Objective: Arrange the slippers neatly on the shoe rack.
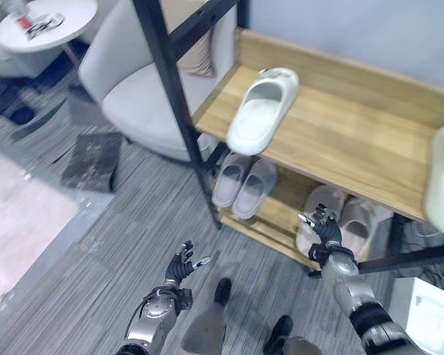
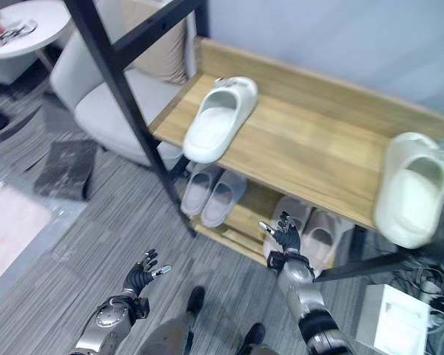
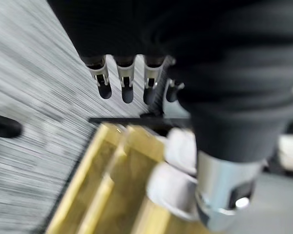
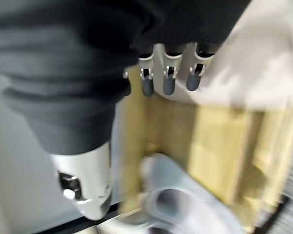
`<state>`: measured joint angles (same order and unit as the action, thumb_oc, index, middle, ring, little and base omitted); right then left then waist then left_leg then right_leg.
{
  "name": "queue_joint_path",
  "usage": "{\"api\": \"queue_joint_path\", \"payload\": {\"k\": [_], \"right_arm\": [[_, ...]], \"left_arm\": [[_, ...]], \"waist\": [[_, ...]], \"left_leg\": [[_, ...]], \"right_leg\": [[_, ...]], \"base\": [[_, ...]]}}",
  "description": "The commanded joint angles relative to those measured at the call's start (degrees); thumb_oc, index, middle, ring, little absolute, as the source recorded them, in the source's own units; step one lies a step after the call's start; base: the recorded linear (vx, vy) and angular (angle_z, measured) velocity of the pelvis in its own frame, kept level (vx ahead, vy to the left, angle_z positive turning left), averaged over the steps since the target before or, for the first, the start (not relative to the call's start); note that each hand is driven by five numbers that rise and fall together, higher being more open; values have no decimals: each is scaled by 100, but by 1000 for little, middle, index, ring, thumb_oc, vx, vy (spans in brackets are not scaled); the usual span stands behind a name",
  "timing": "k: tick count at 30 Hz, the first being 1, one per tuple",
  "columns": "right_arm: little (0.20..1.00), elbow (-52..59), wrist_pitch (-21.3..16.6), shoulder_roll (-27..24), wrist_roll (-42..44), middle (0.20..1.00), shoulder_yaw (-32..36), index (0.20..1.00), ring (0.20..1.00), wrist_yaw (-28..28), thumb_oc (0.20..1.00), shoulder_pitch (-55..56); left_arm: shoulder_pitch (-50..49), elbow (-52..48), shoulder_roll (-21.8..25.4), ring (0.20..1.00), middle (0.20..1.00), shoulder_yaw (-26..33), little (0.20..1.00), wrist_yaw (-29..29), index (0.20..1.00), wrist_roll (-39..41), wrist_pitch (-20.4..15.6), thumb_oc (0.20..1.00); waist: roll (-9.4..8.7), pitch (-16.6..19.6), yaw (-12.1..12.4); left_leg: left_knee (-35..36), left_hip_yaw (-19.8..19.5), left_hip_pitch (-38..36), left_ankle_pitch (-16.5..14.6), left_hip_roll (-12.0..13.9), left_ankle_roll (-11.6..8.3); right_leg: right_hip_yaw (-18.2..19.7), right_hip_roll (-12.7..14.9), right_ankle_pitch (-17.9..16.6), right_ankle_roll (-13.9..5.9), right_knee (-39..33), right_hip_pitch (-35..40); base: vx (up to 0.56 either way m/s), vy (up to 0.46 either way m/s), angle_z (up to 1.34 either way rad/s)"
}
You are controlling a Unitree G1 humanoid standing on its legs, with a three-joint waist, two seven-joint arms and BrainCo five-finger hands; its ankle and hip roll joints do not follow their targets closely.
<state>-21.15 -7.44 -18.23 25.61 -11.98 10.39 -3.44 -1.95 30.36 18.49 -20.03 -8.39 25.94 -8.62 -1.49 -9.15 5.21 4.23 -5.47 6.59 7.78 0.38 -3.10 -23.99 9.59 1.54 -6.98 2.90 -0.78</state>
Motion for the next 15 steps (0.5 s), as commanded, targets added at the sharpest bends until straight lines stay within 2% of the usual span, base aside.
{"api": "queue_joint_path", "payload": {"k": [1,2,3,5,7,8,9,10,12,14,15], "right_arm": [[1000,524,-160,-574,-492,1000,-168,1000,1000,-738,1000,71],[1000,942,-177,-748,-948,1000,-201,1000,1000,-997,1000,664],[1000,687,-132,-779,-1277,1000,-284,1000,1000,-1202,1000,1088],[1000,537,-54,-840,-1712,1000,-267,1000,1000,-1225,1000,1312],[1000,371,52,-662,-1298,1000,-199,1000,1000,-1488,1000,1663],[1000,49,101,-429,-720,1000,-79,1000,1000,-1605,1000,1780],[1000,42,97,-427,-716,1000,-72,1000,1000,-1609,1000,1773],[1000,-744,94,-273,-471,1000,-44,1000,1000,-1666,1000,1635],[1000,-888,99,-326,-663,1000,-98,1000,1000,-1617,1000,1556],[1000,-1618,129,-204,-206,1000,64,1000,1000,-1679,1000,1381],[1000,-1758,113,-193,-109,1000,116,1000,1000,-1617,1000,1302]], "left_arm": [[202,-469,136,1000,1000,-78,1000,329,1000,-479,-145,1000],[146,-709,261,1000,1000,-248,1000,585,1000,-789,-153,1000],[199,-954,359,1000,1000,-481,1000,842,1000,-990,-119,1000],[385,-1228,533,1000,1000,-813,1000,1101,1000,-1465,-70,1000],[578,-1487,608,1000,1000,-1027,1000,1255,1000,-1731,-31,1000],[752,-1479,590,1000,1000,-1192,1000,1306,1000,-1905,-1,1000],[763,-1473,588,1000,1000,-1198,1000,1304,1000,-1906,-3,1000],[1203,-1534,498,1000,1000,-1594,1000,1414,1000,-2214,1,1000],[1405,-1661,494,1000,1000,-1802,1000,1539,1000,-2306,6,1000],[2572,-2419,483,1000,1000,-2530,1000,1778,1000,-2911,-110,1000],[2864,-2662,452,1000,1000,-2637,1000,1807,1000,-2948,-159,1000]], "waist": [[61,-86,30],[76,21,-74],[122,67,-213],[161,122,-340],[190,163,-474],[204,182,-568],[201,191,-563],[226,221,-695],[236,220,-727],[286,196,-882],[300,211,-937]], "left_leg": [[3,174,-172,-335,-82,-72],[37,236,-308,-384,-56,-64],[37,323,-436,-455,-35,-60],[59,374,-520,-509,-27,-48],[72,434,-581,-544,-7,-42],[77,475,-602,-560,1,-36],[77,476,-577,-542,-7,-31],[77,533,-604,-577,3,-33],[77,549,-598,-584,9,-38],[77,605,-599,-606,20,-51],[77,625,-591,-603,13,-57]], "right_leg": [[18,77,-405,-232,-525,141],[91,49,-404,-241,-598,243],[181,29,-375,-250,-629,317],[245,18,-356,-256,-646,353],[307,2,-347,-256,-661,374],[356,-1,-349,-256,-679,377],[357,5,-366,-257,-683,354],[420,-13,-376,-256,-694,345],[429,-17,-380,-255,-699,338],[516,-35,-379,-251,-708,289],[532,-34,-385,-253,-710,279]], "base": [[95,-30,-35],[108,-40,-27],[127,-48,-20],[63,-14,-21],[44,-5,-26],[24,1,-17],[19,-2,-24],[17,-13,-18],[13,-17,-18],[7,-13,-17],[20,-4,-15]]}}
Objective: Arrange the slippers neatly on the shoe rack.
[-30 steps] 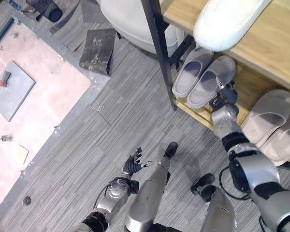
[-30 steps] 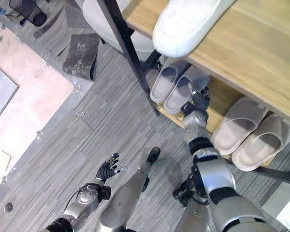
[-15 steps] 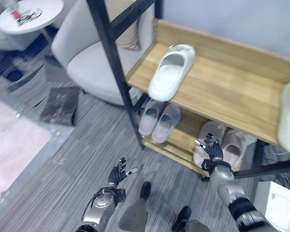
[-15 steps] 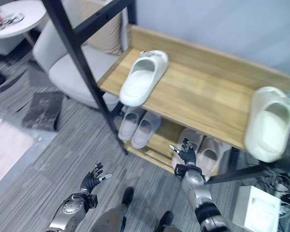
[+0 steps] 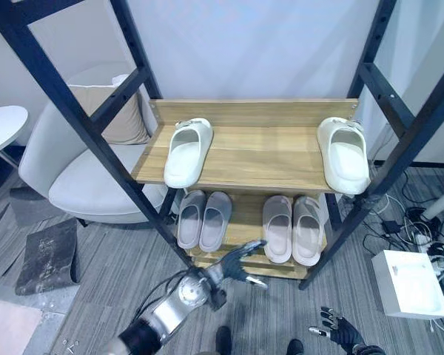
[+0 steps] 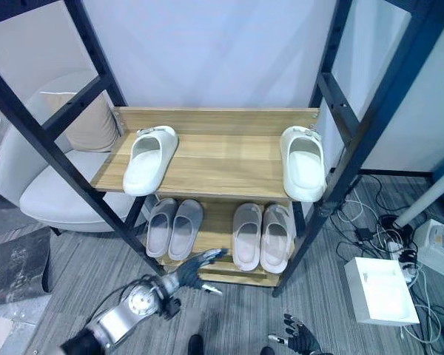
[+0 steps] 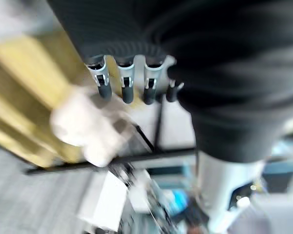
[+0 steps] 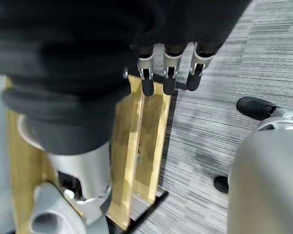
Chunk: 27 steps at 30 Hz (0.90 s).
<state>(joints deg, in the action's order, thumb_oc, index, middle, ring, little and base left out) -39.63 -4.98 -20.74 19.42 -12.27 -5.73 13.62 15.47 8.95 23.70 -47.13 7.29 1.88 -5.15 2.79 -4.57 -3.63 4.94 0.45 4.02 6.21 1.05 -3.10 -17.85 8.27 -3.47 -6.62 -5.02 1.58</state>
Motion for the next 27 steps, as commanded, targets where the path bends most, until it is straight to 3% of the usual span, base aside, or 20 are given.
{"api": "queue_joint_path", "payload": {"k": [1,4,6,9,11,13,15,17,19,21,25,27], "right_arm": [[1000,-6,-163,73,563,1000,166,1000,1000,16,1000,-496],[1000,-84,-185,67,579,1000,201,1000,1000,65,1000,-625],[1000,-57,-204,96,641,1000,252,1000,1000,162,1000,-711],[1000,222,-204,280,530,1000,137,1000,1000,321,1000,-701],[1000,196,-202,299,489,1000,140,1000,1000,349,1000,-700],[1000,125,-209,349,514,1000,178,1000,1000,402,1000,-728],[1000,-99,-230,320,463,1000,184,1000,1000,500,1000,-792],[1000,-152,-241,305,466,1000,190,1000,1000,504,1000,-798],[1000,976,-151,33,219,1000,133,1000,1000,360,1000,-302],[1000,818,-197,86,191,1000,129,1000,1000,387,1000,-290],[1000,504,-266,145,175,1000,5,1000,1000,459,1000,-468],[1000,431,-275,144,196,1000,-2,1000,1000,461,1000,-507]], "left_arm": [[1312,-715,-90,1000,1000,65,1000,232,1000,-481,-520,1000],[1652,-1262,-41,1000,1000,150,1000,255,1000,-279,-569,1000],[1742,-1821,-102,1000,1000,578,1000,10,1000,354,-717,1000],[1713,-2869,75,1000,1000,2116,1000,-766,1000,1092,-1008,1000],[1700,-2965,134,1000,1000,2440,1000,-1002,1000,1005,-1071,1000],[1668,-2742,375,1000,1000,3164,1000,-1763,1000,316,-1159,1000],[1937,-1920,642,1000,1000,3539,1000,-2652,1000,-690,-926,1000],[2039,-1686,777,1000,1000,3558,1000,-2822,1000,-1002,-841,1000],[2230,-879,1767,1000,1000,3868,1000,-3429,1000,-2320,-321,1000],[2317,-629,1935,1000,1000,3805,1000,-3524,1000,-2616,-154,1000],[2586,206,2740,1000,1000,3482,1000,-3786,1000,-3956,483,1000],[2641,377,2877,1000,1000,3382,1000,-3775,1000,-4161,595,1000]], "waist": [[-114,-274,-62],[-76,-303,-108],[-49,-339,-134],[-13,-344,-44],[-10,-346,-22],[-20,-314,85],[-20,-267,116],[-22,-269,113],[-17,-242,-5],[-25,-234,-5],[-18,-237,-62],[-25,-241,-64]], "left_leg": [[6,44,-341,-450,-55,-60],[6,62,-349,-449,-65,-76],[6,76,-344,-435,-60,-108],[6,109,-360,-436,-52,-154],[6,101,-372,-436,-50,-160],[6,74,-387,-438,-43,-177],[6,45,-401,-446,-36,-185],[6,43,-404,-451,-33,-186],[6,115,-423,-486,-19,-165],[6,120,-423,-496,-21,-157],[6,154,-396,-536,-19,-117],[6,166,-391,-542,-20,-112]], "right_leg": [[-60,99,114,-285,89,34],[-48,101,119,-285,103,31],[-44,120,117,-278,94,42],[-37,128,115,-259,49,91],[-45,125,125,-252,44,111],[-98,124,145,-238,16,185],[-132,112,173,-230,2,236],[-144,112,181,-233,2,242],[-61,78,167,-245,2,212],[-50,72,162,-252,2,200],[69,37,148,-276,2,101],[103,36,144,-279,2,78]], "base": [[18,1,-12],[4,0,-13],[-8,-7,-10],[9,-6,-1],[25,-24,-7],[46,-39,14],[56,-29,8],[40,-8,12],[60,10,1],[32,7,-16],[23,9,-6],[15,9,-12]]}}
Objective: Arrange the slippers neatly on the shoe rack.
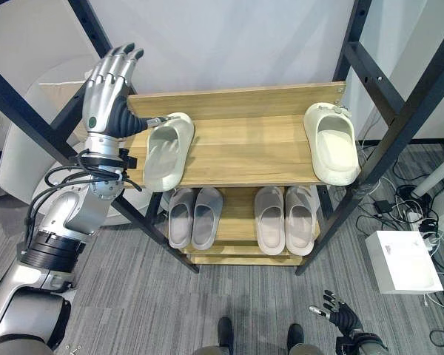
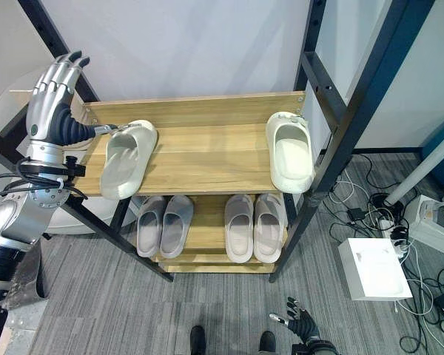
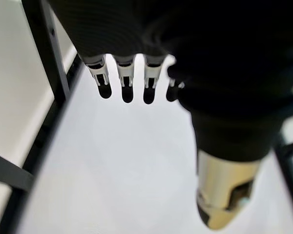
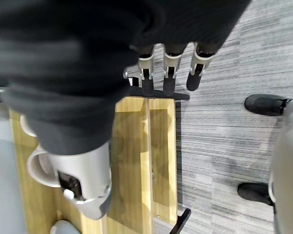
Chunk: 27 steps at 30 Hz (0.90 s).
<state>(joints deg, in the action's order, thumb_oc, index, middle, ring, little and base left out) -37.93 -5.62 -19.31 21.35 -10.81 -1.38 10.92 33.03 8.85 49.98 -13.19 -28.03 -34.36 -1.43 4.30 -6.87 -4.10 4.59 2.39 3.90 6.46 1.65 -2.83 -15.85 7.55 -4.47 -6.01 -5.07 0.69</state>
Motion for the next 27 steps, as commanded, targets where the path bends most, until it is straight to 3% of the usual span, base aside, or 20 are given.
{"api": "queue_joint_path", "payload": {"k": [1,8,24,25,27], "right_arm": [[1000,231,-228,-22,24,1000,-175,1000,1000,13,1000,-279],[1000,80,-294,-29,183,1000,-130,1000,1000,73,1000,-422],[1000,39,-345,-36,422,1000,51,1000,1000,149,1000,-446],[1000,12,-351,-29,455,1000,79,1000,1000,168,1000,-464],[1000,-19,-349,-14,493,1000,101,1000,1000,174,1000,-473]], "left_arm": [[983,552,359,1000,1000,-89,1000,-271,1000,-725,358,1000],[1243,1134,568,1000,1000,-411,1000,-152,1000,-1103,678,1000],[1675,2107,414,1000,1000,-1061,1000,194,1000,-1356,976,1000],[1722,2126,405,200,200,-1101,200,214,200,-1345,976,200],[1778,2164,385,200,200,-1143,200,239,200,-1290,951,200]], "waist": [[-179,-18,-37],[-171,-85,-109],[-196,-255,-287],[-201,-269,-293],[-208,-279,-296]], "left_leg": [[41,-10,-367,-572,-78,-136],[41,67,-272,-585,-88,-112],[41,225,-130,-612,-109,-55],[41,234,-114,-612,-112,-51],[41,241,-97,-614,-114,-47]], "right_leg": [[-69,107,240,-345,7,139],[55,101,205,-359,7,-40],[300,105,106,-387,7,-333],[314,101,95,-389,7,-351],[340,100,84,-389,7,-378]], "base": [[12,10,-17],[5,15,-12],[3,18,-7],[-10,13,-18],[-6,11,-13]]}}
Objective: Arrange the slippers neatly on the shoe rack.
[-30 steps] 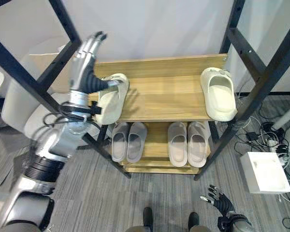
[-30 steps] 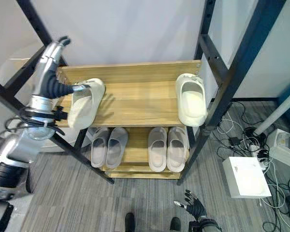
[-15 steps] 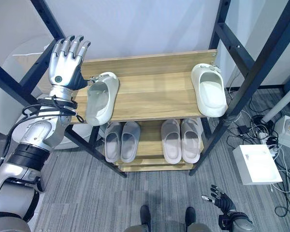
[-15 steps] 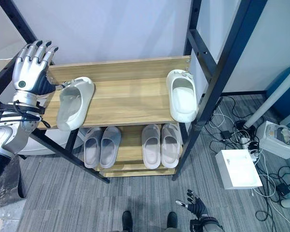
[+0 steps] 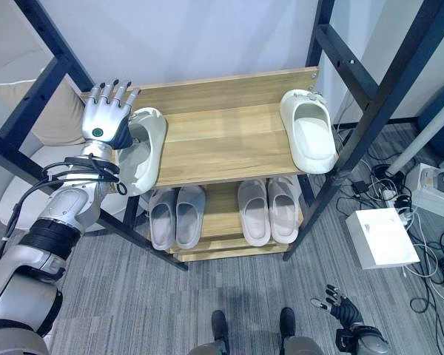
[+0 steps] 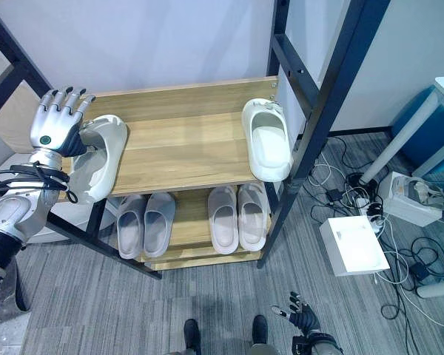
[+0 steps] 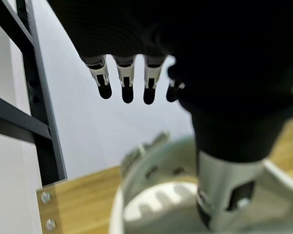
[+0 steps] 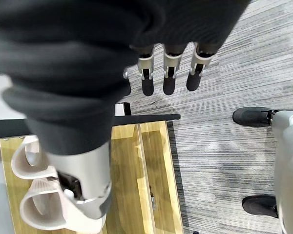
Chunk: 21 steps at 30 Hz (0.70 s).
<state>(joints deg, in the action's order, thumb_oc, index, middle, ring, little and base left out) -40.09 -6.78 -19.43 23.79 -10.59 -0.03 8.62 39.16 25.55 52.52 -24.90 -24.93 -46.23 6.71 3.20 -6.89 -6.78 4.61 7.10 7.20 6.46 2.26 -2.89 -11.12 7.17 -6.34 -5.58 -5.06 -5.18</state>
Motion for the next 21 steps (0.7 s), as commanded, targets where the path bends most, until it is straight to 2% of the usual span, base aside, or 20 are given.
{"api": "queue_joint_path", "payload": {"k": [1,11,15,21], "right_arm": [[1000,161,-232,7,274,1000,89,1000,1000,42,1000,-256],[1000,-32,-249,64,409,1000,153,1000,1000,21,1000,-254],[1000,563,-204,32,399,1000,121,1000,1000,-15,1000,-79],[1000,547,-191,55,350,1000,99,1000,1000,-39,1000,23]], "left_arm": [[1209,543,138,200,200,19,200,-69,200,0,103,200],[1300,621,97,200,200,-123,200,19,200,45,86,200],[1228,485,83,200,200,-77,200,49,200,36,48,200],[1435,-305,-279,200,200,-292,200,127,200,-178,-139,200]], "waist": [[-102,-292,-40],[-79,-249,-67],[-82,-244,-95],[-29,-191,-154]], "left_leg": [[39,-207,-417,-608,-175,-39],[39,-131,-493,-634,-137,-52],[39,-112,-513,-634,-128,-60],[39,-117,-549,-631,-104,-84]], "right_leg": [[-111,137,258,-436,6,183],[-51,114,285,-433,6,191],[-38,108,297,-428,6,210],[-58,85,341,-410,6,276]], "base": [[0,0,0],[8,-3,-5],[-2,-10,-3],[3,-33,1]]}}
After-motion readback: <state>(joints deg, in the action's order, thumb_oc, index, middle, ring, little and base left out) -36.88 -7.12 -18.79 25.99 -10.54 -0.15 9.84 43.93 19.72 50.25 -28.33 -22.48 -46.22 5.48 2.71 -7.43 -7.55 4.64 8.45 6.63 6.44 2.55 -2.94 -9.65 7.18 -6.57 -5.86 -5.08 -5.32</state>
